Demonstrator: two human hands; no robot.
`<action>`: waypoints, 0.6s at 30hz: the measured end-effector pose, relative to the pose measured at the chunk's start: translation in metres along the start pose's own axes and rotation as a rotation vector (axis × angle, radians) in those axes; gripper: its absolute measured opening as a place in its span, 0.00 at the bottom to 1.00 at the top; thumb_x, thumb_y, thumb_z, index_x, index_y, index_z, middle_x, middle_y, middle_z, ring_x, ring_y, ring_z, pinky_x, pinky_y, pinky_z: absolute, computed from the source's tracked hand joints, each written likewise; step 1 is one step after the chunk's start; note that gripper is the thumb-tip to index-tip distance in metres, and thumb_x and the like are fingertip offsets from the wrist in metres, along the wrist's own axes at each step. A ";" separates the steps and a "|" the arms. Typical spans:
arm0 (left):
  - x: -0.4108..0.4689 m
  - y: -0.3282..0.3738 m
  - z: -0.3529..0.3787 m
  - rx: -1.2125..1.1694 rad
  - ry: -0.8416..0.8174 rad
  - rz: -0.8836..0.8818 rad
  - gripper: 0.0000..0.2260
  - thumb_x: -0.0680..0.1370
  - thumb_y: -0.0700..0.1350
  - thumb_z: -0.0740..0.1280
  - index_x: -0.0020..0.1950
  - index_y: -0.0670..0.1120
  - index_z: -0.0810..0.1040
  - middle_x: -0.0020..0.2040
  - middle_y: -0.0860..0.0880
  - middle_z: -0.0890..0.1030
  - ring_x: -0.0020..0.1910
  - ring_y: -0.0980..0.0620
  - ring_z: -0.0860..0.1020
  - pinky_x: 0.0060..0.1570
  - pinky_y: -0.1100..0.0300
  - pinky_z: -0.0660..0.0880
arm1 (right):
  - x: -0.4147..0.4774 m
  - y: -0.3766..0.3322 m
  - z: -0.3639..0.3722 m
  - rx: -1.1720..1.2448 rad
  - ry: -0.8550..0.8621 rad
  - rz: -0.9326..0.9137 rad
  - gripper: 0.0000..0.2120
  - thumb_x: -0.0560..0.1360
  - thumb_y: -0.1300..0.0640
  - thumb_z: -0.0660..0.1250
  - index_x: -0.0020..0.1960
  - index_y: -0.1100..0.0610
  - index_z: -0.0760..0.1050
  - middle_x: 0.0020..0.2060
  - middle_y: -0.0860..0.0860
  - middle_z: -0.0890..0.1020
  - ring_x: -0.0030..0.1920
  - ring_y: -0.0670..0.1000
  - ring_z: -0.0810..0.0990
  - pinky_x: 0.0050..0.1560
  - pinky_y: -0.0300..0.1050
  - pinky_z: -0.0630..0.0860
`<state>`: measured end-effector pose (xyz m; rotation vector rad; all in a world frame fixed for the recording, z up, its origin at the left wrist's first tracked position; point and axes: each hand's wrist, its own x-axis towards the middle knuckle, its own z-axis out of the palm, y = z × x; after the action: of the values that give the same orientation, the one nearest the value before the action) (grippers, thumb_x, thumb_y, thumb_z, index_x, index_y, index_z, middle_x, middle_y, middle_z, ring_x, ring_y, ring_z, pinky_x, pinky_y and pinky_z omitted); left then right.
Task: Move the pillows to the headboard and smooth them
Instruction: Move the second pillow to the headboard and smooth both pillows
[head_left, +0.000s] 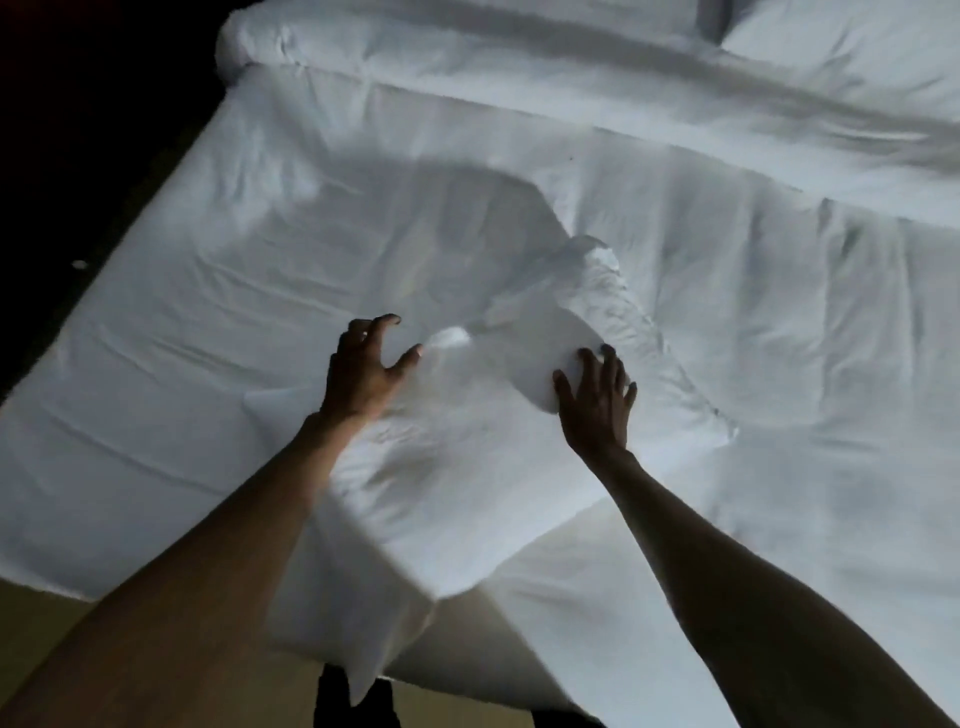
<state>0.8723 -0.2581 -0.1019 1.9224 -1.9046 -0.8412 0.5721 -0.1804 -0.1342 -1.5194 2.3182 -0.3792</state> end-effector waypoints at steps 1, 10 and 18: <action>0.018 0.004 0.005 0.016 -0.103 0.045 0.34 0.75 0.71 0.61 0.75 0.53 0.72 0.71 0.43 0.72 0.71 0.41 0.72 0.68 0.42 0.72 | -0.012 0.005 0.003 0.031 0.035 0.099 0.28 0.82 0.42 0.59 0.76 0.56 0.65 0.78 0.59 0.61 0.77 0.61 0.61 0.74 0.64 0.58; 0.089 0.007 0.036 0.006 -0.665 0.164 0.42 0.72 0.75 0.67 0.83 0.64 0.57 0.84 0.52 0.59 0.81 0.48 0.62 0.77 0.50 0.61 | -0.100 -0.039 0.053 0.659 0.362 0.856 0.39 0.76 0.30 0.62 0.79 0.45 0.53 0.76 0.55 0.60 0.79 0.58 0.57 0.73 0.62 0.64; 0.075 -0.002 0.037 0.004 -0.803 0.149 0.45 0.72 0.77 0.63 0.80 0.72 0.40 0.84 0.57 0.58 0.79 0.43 0.66 0.75 0.48 0.64 | -0.149 -0.059 0.080 0.983 0.361 0.926 0.50 0.73 0.31 0.70 0.83 0.42 0.44 0.82 0.44 0.53 0.81 0.48 0.56 0.71 0.43 0.58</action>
<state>0.8480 -0.3248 -0.1458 1.5208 -2.4111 -1.7396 0.7099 -0.0690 -0.1621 0.1014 2.1856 -1.2983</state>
